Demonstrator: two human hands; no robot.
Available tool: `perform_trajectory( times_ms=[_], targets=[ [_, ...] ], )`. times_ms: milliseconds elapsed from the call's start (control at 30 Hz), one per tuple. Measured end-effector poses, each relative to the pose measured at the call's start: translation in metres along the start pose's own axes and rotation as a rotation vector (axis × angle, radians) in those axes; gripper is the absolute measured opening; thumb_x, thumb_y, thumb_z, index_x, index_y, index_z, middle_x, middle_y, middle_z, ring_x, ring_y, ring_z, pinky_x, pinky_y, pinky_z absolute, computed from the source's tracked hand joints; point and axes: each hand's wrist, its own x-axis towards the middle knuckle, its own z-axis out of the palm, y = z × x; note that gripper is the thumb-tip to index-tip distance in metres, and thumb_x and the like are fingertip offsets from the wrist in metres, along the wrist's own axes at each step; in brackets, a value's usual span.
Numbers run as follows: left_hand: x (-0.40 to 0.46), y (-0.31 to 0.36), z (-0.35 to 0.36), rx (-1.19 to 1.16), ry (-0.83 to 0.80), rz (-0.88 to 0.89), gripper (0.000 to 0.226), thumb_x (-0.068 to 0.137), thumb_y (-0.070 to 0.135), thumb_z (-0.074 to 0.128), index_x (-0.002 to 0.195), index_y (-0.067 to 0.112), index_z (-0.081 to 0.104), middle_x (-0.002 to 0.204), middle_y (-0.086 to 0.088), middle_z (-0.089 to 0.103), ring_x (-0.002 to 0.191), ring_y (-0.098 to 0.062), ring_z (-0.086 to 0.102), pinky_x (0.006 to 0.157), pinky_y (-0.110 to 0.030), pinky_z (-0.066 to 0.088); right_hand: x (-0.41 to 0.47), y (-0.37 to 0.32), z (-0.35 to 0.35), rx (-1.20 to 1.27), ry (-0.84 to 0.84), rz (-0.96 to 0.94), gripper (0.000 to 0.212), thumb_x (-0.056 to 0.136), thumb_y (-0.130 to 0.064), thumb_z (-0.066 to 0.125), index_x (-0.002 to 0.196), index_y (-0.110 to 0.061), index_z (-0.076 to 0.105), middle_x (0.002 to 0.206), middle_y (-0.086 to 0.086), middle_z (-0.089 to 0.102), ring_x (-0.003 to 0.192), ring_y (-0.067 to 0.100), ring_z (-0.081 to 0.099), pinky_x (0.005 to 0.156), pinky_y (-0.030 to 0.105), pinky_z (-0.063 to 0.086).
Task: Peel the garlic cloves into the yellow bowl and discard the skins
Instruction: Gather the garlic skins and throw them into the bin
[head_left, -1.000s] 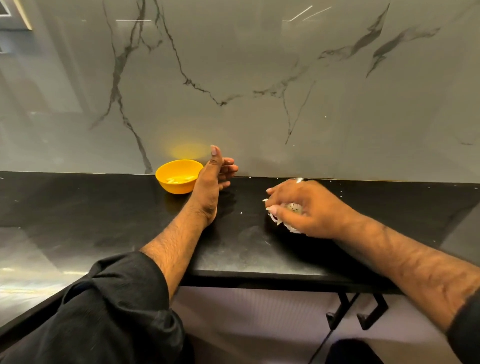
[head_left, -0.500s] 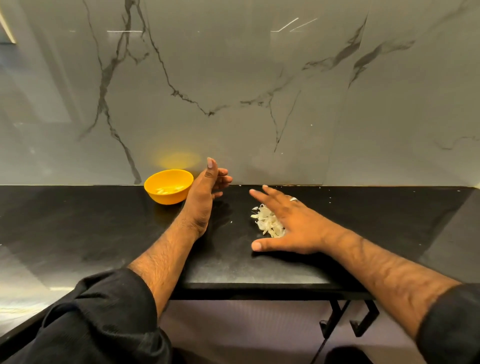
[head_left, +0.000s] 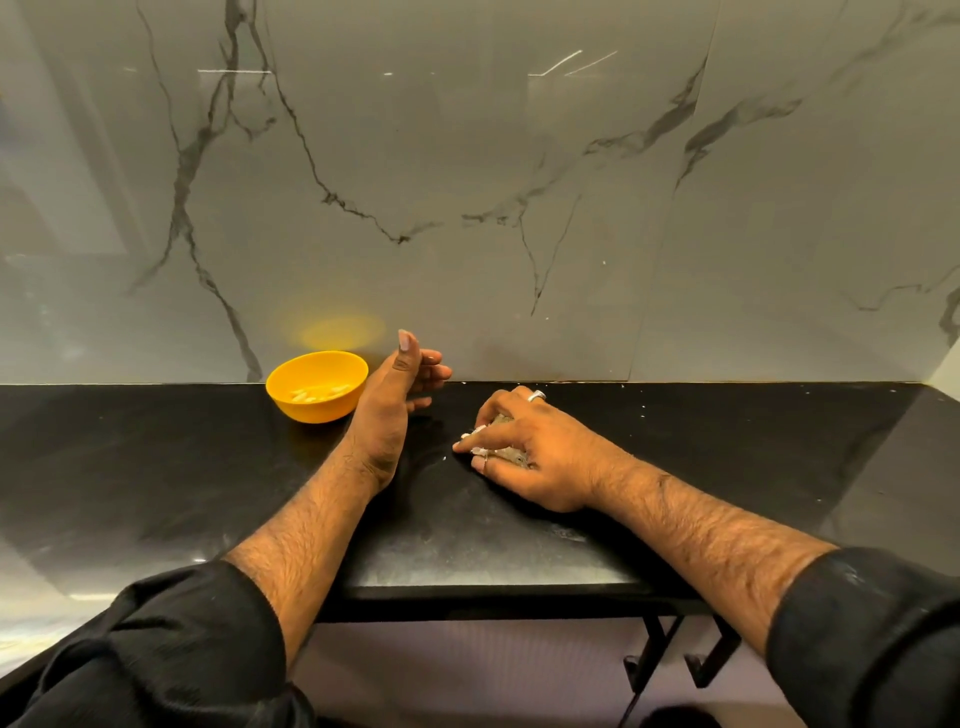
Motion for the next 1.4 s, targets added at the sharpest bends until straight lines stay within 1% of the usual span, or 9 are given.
perform_trajectory(
  times_ms=[133,333,433,600,800,967,1067,1233,1400],
  targets=[
    [-0.003,0.004,0.002,0.001,0.003,-0.007,0.079,0.092,0.078,0.037,0.123,0.012,0.070,0.116,-0.005,0.079,0.115,-0.023,0.072,0.110,-0.054,0.049,-0.002,0.004,0.002,0.051,0.053,0.011,0.031,0.100,-0.040,0.059,0.127,-0.043,0.071,0.126,-0.018,0.053,0.119,0.004,0.047,0.102,0.037,0.051],
    [-0.003,0.005,-0.001,-0.009,0.013,-0.012,0.078,0.092,0.076,0.039,0.123,0.011,0.069,0.116,-0.008,0.078,0.115,-0.025,0.072,0.109,-0.055,0.049,-0.003,0.020,-0.005,0.492,0.108,-0.006,0.060,0.074,-0.016,0.072,0.132,-0.030,0.070,0.134,-0.011,0.066,0.132,0.011,0.058,0.115,0.042,0.045],
    [-0.001,0.005,-0.001,-0.014,0.014,-0.021,0.079,0.092,0.077,0.039,0.123,0.011,0.069,0.116,-0.008,0.078,0.115,-0.025,0.072,0.109,-0.053,0.049,-0.004,0.025,-0.010,0.679,0.214,0.080,0.044,0.077,-0.024,0.077,0.121,-0.031,0.073,0.125,-0.009,0.070,0.126,0.012,0.062,0.113,0.048,0.047],
    [0.002,0.004,-0.003,-0.014,0.012,-0.026,0.080,0.092,0.078,0.038,0.123,0.011,0.069,0.115,-0.007,0.079,0.113,-0.022,0.073,0.107,-0.052,0.051,-0.001,0.021,-0.021,0.478,0.262,0.121,0.007,0.087,-0.031,0.085,0.093,-0.031,0.081,0.097,-0.006,0.074,0.092,0.020,0.071,0.092,0.052,0.059],
    [0.002,0.005,-0.002,-0.018,0.019,-0.034,0.082,0.090,0.079,0.038,0.123,0.011,0.069,0.115,-0.007,0.079,0.113,-0.022,0.073,0.105,-0.050,0.051,0.003,0.017,-0.049,0.337,0.177,0.137,0.019,0.106,-0.030,0.062,0.121,-0.037,0.071,0.088,-0.013,0.079,0.092,0.014,0.075,0.095,0.037,0.058],
    [0.002,0.004,-0.002,-0.021,0.014,-0.037,0.081,0.090,0.079,0.037,0.123,0.012,0.069,0.115,-0.007,0.078,0.112,-0.022,0.073,0.105,-0.049,0.051,0.010,0.024,-0.058,0.390,0.056,0.167,0.019,0.087,-0.019,0.086,0.102,-0.030,0.082,0.102,-0.007,0.076,0.096,0.010,0.073,0.096,0.036,0.059],
    [0.002,0.005,-0.002,-0.025,0.010,-0.037,0.080,0.090,0.077,0.038,0.123,0.011,0.068,0.115,-0.007,0.078,0.113,-0.022,0.073,0.105,-0.048,0.051,0.000,0.034,-0.064,0.558,0.094,0.207,0.016,0.098,-0.016,0.072,0.110,-0.021,0.080,0.107,-0.003,0.080,0.106,0.013,0.073,0.098,0.038,0.055],
    [0.004,0.003,-0.004,-0.022,-0.004,-0.029,0.081,0.090,0.078,0.038,0.123,0.010,0.068,0.114,-0.007,0.079,0.113,-0.023,0.073,0.104,-0.047,0.052,-0.051,0.067,-0.047,0.373,0.188,0.465,0.047,0.094,-0.060,0.062,0.134,-0.038,0.067,0.129,-0.019,0.069,0.123,0.008,0.063,0.111,0.038,0.047],
    [0.006,0.001,-0.002,-0.001,-0.026,-0.021,0.081,0.091,0.077,0.037,0.122,0.010,0.069,0.114,-0.006,0.079,0.112,-0.022,0.073,0.102,-0.045,0.052,-0.074,0.092,-0.035,-0.053,0.070,0.638,0.107,0.087,-0.090,0.017,0.164,-0.018,0.031,0.171,0.005,0.031,0.159,0.021,0.024,0.128,0.043,0.023]
  ],
)
